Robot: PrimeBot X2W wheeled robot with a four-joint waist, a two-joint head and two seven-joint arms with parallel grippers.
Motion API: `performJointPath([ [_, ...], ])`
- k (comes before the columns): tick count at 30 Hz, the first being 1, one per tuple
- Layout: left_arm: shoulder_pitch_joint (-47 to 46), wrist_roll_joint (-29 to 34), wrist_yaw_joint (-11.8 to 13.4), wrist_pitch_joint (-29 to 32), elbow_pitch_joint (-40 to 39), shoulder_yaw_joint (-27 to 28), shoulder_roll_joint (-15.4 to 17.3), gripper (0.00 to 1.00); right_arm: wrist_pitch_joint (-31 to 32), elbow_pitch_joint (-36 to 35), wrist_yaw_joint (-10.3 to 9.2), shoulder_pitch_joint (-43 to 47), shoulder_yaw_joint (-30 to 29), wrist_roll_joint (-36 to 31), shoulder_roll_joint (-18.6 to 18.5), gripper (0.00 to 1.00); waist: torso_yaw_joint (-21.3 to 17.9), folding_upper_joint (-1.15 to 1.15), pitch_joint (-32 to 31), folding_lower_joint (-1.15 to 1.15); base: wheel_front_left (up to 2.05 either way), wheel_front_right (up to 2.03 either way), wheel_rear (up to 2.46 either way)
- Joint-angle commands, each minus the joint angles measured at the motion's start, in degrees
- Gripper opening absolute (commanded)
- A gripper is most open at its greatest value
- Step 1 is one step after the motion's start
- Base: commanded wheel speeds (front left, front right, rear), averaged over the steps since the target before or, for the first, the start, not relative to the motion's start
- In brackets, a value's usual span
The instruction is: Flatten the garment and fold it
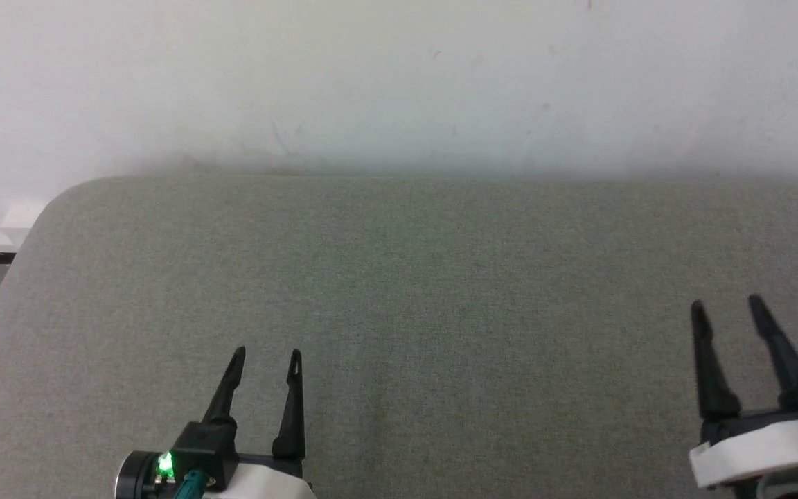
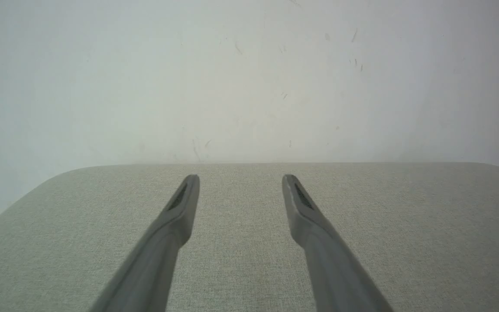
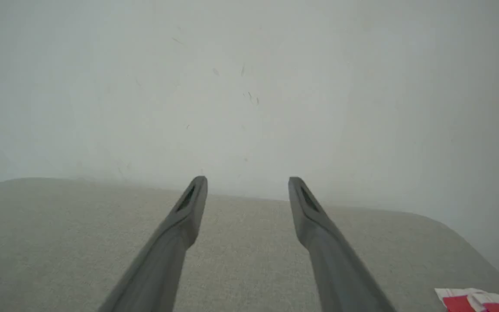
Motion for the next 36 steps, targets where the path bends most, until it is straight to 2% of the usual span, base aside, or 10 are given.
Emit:
performJointPath([
  [1,0.7,0.68,0.2,-0.27,0.19,0.28,0.21,1.0,-0.44,0.13,-0.12,1.14,0.48,-0.71,0.69,1.0,0.55,0.0,-0.62,0.0,0.0,0.0,0.0],
  [9,2.85,0.6,-0.56,-0.27,1.79,0.19,0.17,1.0,-2.84,4.41,-0.12,4.55,1.5,-2.91,4.21,1.0,0.77,0.0,-1.59,0.0,0.0,0.0,0.0],
  [20,3.15,1.01,-0.76,-0.27,2.25,0.06,0.03,1.0,-3.73,5.76,-0.12,4.35,1.02,-3.17,5.13,1.0,0.63,0.0,-1.92,0.0,0.0,0.0,0.0],
  [23,3.24,-0.55,-1.01,-0.27,2.41,0.4,-0.25,1.0,-3.81,5.9,-0.12,4.17,1.11,-3.13,5.21,1.0,0.58,0.0,-2.04,0.0,0.0,0.0,0.0],
  [24,2.53,-0.72,-0.74,0.01,2.26,0.23,-0.28,0.0,-3.42,5.83,0.0,4.24,1.17,-3.41,4.99,0.0,0.58,0.0,-2.04,0.0,0.0,0.0,0.0],
  [36,2.04,-0.44,-0.96,1.02,1.93,0.63,-0.31,0.0,-2.45,5.62,-0.01,3.75,1.5,-3.76,4.97,0.0,0.51,0.0,-1.89,0.0,0.0,0.0,0.0],
])
